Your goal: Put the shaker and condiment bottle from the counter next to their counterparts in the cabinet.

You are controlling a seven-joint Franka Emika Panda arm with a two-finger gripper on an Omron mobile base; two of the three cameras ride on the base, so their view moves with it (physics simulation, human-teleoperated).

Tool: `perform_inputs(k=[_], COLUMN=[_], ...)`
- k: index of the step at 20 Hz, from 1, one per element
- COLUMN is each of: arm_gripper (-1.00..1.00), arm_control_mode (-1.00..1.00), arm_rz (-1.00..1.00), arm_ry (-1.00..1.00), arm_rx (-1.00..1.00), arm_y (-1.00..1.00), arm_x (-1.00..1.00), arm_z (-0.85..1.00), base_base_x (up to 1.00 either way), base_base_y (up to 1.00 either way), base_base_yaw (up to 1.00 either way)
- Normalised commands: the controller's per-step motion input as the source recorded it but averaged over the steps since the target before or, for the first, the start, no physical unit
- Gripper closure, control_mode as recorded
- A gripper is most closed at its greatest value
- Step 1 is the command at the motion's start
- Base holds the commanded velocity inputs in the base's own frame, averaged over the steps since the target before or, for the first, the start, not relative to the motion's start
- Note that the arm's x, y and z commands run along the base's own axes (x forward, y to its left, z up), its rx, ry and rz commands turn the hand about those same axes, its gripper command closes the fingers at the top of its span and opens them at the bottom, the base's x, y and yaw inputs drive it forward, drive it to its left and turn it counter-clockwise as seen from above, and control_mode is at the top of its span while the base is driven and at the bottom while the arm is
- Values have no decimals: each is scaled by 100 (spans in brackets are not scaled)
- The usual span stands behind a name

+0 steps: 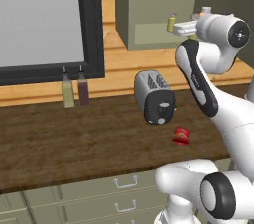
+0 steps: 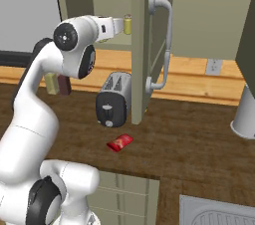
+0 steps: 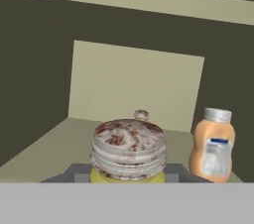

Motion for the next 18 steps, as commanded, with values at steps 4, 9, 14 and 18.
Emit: perform_inputs(k=[4, 9, 14, 18], arm_gripper=[100, 100, 100, 100], arm_control_mode=[-100, -100, -100, -100], arm_rz=[-6, -3, -2, 0], arm_ry=[0, -1, 0, 0], arm_rx=[8, 13, 12, 7], arm_y=[1, 6, 2, 0], arm_x=[7, 11, 7, 6], arm_z=[-1, 0, 0, -23], base_base_x=[0, 0, 0, 0], base_base_y=[0, 0, 0, 0], base_base_yaw=[0, 0, 0, 0])
